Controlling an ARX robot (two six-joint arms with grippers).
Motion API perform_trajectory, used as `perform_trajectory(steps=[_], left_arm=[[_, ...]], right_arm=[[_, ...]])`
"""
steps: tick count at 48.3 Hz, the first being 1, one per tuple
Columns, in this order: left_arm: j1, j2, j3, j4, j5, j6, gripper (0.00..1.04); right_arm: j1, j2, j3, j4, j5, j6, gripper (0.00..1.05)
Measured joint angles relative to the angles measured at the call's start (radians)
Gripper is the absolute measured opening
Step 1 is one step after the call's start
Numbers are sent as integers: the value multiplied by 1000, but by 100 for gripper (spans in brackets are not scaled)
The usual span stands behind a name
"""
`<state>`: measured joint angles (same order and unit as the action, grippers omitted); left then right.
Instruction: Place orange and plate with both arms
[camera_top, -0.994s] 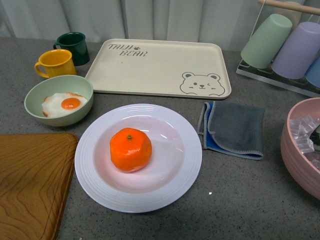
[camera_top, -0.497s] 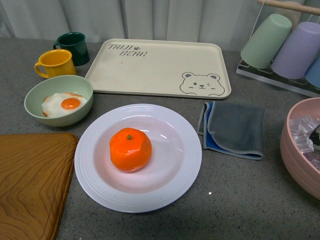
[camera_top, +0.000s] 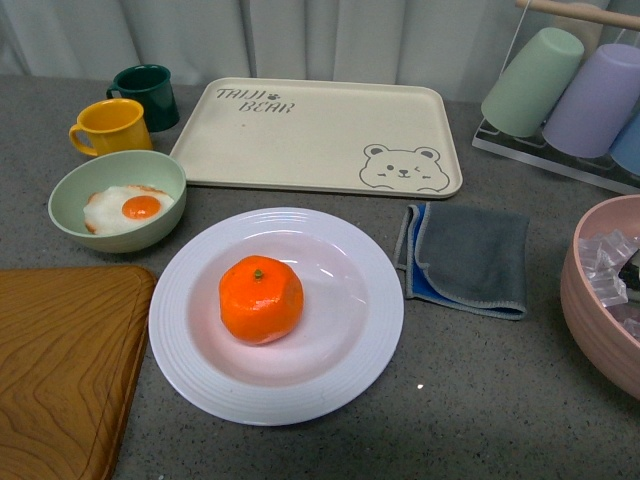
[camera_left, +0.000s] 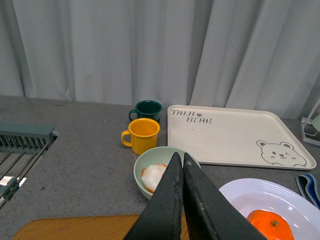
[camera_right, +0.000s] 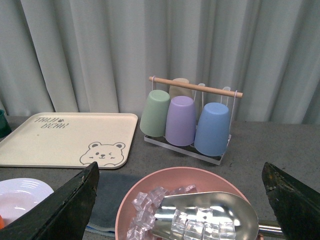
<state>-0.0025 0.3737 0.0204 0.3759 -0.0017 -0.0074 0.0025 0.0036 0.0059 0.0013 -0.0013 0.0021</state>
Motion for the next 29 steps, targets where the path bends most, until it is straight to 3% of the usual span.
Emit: perform_trajectory(steps=[29], left_arm=[[0,-193,0,-192,0,0,4]], right_arm=[[0,0,0,0,0,0,95]])
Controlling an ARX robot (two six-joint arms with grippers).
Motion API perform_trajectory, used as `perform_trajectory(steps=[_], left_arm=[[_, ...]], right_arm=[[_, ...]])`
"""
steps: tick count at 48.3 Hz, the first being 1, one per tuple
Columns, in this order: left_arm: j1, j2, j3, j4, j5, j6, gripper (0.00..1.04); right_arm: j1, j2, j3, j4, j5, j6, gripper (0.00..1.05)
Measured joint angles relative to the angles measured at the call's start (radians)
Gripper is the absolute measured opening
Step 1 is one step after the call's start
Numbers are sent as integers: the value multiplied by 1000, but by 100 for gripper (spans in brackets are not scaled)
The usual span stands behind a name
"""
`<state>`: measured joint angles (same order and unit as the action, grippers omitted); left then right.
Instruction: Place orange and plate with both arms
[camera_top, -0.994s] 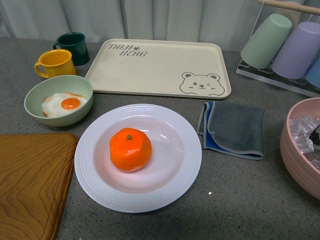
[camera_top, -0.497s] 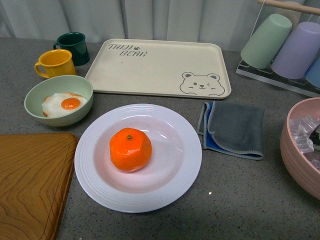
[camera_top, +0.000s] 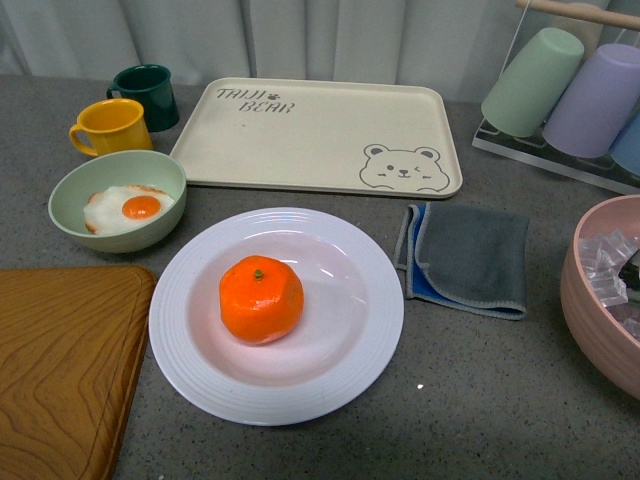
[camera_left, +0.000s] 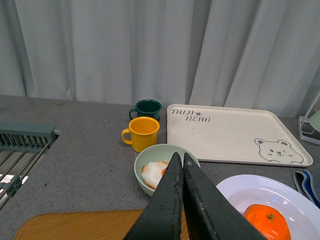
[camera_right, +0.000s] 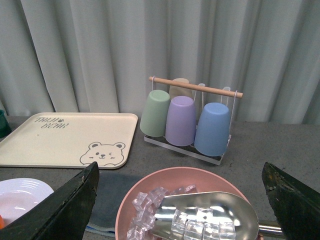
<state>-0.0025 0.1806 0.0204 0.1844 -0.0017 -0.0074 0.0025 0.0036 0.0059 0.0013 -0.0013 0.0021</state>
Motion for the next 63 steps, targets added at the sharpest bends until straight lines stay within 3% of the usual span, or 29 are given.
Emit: perform_trajectory(steps=[3,7,15,25,37,39,42,48,56,63], left_arm=[[0,-23,0,-23,0,0,4],[0,-129,0,-163,2,0,4],[0,-175,0,-182,2,0,6],[0,-176,0,-182,2,0,53],[0,-176,0,-182,2,0,92],[0,-176,0,-182,2,0,99],[0,-177,0,-182,2,3,97],[0,-177,0,-182,2,3,98],[0,-177,0,-182,2,3,98],[0,-177,0,-182,2,3,98]], right_arm=[[0,0,0,0,0,0,95],[0,0,0,0,0,0,95],[0,0,0,0,0,0,95],[0,0,0,0,0,0,95],[0,0,0,0,0,0,95],[14,16,11,-37,35,-10,95],[84,147,71,-150,199,-18,95],[180,377,87,-20,201,15,95],[311,883,193,308,86,189,95],[368,1244,306,373,-92,360,95]])
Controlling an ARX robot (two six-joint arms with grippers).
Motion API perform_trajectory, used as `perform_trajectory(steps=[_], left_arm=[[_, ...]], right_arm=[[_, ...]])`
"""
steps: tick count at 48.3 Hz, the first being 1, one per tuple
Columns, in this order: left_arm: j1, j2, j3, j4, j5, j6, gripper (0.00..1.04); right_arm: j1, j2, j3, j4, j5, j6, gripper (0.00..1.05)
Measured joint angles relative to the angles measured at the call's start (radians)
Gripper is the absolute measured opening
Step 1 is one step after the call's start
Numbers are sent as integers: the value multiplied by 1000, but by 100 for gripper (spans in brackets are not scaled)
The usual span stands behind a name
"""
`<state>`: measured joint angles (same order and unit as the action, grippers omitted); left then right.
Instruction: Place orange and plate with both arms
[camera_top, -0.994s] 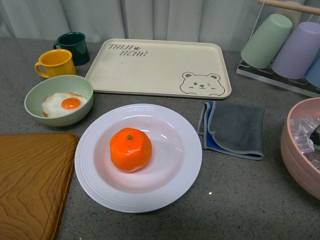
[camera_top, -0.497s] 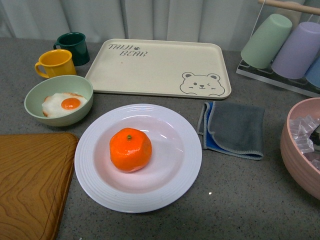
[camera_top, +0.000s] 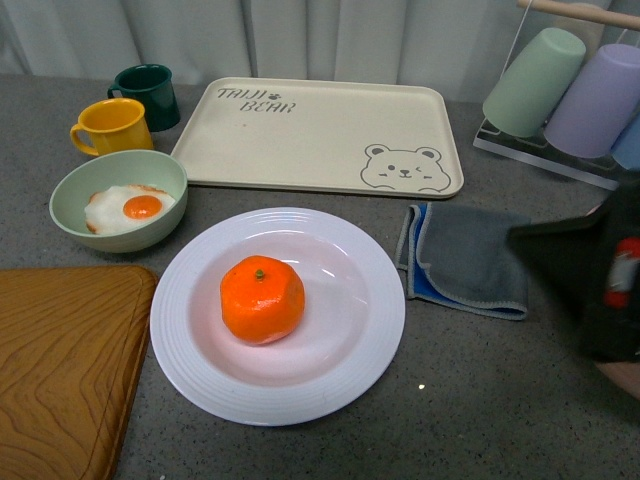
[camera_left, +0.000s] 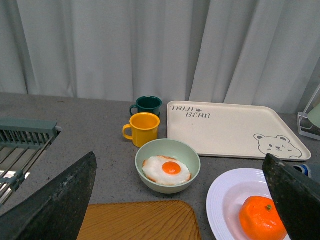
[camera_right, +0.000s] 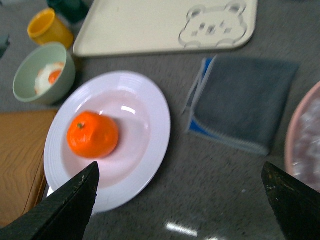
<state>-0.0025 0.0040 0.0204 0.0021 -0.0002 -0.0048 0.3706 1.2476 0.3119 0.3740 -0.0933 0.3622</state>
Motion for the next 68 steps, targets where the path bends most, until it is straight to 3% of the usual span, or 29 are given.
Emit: perform_trajectory(steps=[14,32,68], left_arm=[[0,0,0,0,0,0,98],[0,0,0,0,0,0,98],[0,0,0,0,0,0,98]], right_arm=[[-14,326,102,41,-264,194,95],[-50,613,206,166,-457,380,95],[-24,874,480,103,-492,501,95]])
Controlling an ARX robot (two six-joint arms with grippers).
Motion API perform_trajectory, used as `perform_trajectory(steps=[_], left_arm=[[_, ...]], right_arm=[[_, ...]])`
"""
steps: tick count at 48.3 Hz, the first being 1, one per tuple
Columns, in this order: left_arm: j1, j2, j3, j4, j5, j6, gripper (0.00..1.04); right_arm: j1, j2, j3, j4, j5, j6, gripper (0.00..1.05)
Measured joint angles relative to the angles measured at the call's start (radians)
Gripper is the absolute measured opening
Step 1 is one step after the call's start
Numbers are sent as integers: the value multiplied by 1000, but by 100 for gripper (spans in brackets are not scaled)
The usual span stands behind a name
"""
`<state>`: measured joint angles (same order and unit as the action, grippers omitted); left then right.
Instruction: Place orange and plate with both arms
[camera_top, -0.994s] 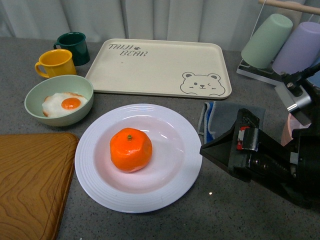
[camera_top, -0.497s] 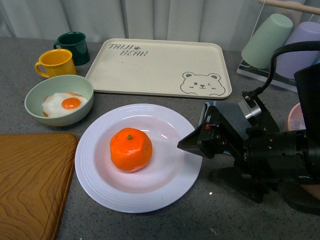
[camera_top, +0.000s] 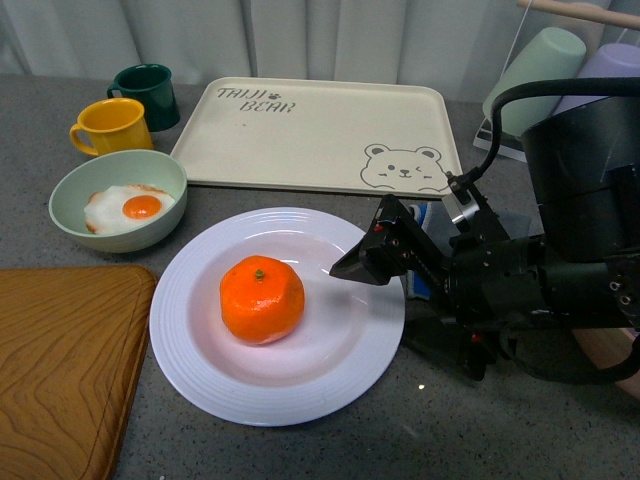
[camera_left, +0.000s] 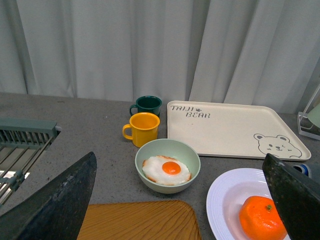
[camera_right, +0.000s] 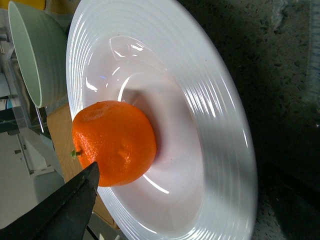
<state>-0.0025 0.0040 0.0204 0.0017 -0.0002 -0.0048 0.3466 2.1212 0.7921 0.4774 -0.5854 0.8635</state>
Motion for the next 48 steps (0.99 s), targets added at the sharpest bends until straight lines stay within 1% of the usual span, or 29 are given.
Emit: perform_trajectory(steps=[13,21,22,25,30,32,35,38,39,40,44,46,48], left_arm=[[0,0,0,0,0,0,98],[0,0,0,0,0,0,98],[0,0,0,0,0,0,98],[0,0,0,0,0,0,98],[0,0,0,0,0,0,98],[0,0,0,0,0,0,98],[0,0,0,0,0,0,98],[0,0,0,0,0,0,98],[0,0,0,0,0,0,98],[0,0,0,0,0,0,98],[0,0,0,0,0,0,98],[0,0,0,0,0,0,98],[0,0,0,0,0,0,98]], right_arm=[[20,39,62,-14,0,35,95],[29,60,105,-70,9,48,95],[30,63,110,-80,8,50,94],[32,66,118,-104,12,49,84],[34,71,121,-119,17,49,71],[34,74,122,-124,20,49,64],[35,76,122,-133,27,48,57],[35,78,122,-146,33,48,46],[35,78,122,-148,35,47,45],[35,79,122,-154,39,45,39],[35,82,122,-167,57,44,23],[33,82,122,-167,42,35,16],[32,80,124,-162,29,30,11]])
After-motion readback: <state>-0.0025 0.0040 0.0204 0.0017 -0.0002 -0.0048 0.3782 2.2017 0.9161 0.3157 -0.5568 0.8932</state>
